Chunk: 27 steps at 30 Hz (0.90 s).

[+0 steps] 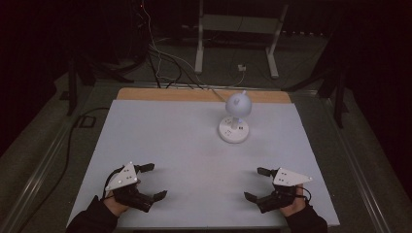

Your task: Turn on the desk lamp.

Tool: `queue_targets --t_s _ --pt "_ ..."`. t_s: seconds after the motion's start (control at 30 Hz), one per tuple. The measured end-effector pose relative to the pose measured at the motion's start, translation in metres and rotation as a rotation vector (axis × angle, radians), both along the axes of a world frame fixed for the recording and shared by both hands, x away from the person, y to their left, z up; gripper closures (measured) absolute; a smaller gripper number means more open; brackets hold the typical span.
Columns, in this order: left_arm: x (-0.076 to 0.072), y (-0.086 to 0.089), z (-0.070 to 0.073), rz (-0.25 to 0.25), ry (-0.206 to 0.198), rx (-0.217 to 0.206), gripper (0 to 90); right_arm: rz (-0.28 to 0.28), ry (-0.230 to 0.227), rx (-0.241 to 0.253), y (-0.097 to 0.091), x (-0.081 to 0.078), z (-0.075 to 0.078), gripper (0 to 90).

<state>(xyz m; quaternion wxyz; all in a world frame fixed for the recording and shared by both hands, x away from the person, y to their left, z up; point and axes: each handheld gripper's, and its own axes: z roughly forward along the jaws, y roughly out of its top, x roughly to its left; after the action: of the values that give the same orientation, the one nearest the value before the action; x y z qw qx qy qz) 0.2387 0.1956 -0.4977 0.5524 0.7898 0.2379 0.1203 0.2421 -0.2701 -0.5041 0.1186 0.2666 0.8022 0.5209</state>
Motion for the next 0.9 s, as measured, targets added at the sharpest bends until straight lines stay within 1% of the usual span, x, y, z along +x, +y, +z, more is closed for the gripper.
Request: queue_targets --t_s 0.07,0.2,0.23,0.37,0.43,0.57,0.83,0.9 --pt "0.000 0.000 0.000 0.000 0.002 -0.007 0.3 0.006 0.004 0.009 0.001 0.000 0.001 0.0" --pt "0.000 0.000 0.000 0.001 0.001 -0.001 0.3 0.022 0.016 0.008 0.003 -0.001 0.002 0.0" --pt "0.000 0.000 0.000 0.003 0.002 -0.006 0.3 0.029 0.011 0.001 0.005 -0.001 0.003 0.0" --pt "0.000 0.000 0.000 0.005 -0.001 -0.006 0.3 0.037 0.023 0.000 0.008 -0.002 0.008 0.0" --pt "0.000 0.001 0.000 0.004 -0.004 -0.006 0.3 0.038 0.041 -0.006 0.011 -0.002 0.010 0.0" --pt "0.000 0.000 0.000 0.003 -0.001 -0.004 0.3 0.045 0.059 -0.005 0.016 -0.002 0.015 0.0" --pt "0.000 0.000 0.000 0.009 0.000 -0.010 0.3 0.049 0.051 -0.017 0.022 0.001 0.021 0.0" --pt "0.000 0.000 0.000 0.007 0.000 -0.004 0.3 0.044 0.050 -0.014 0.022 0.002 0.023 0.0"
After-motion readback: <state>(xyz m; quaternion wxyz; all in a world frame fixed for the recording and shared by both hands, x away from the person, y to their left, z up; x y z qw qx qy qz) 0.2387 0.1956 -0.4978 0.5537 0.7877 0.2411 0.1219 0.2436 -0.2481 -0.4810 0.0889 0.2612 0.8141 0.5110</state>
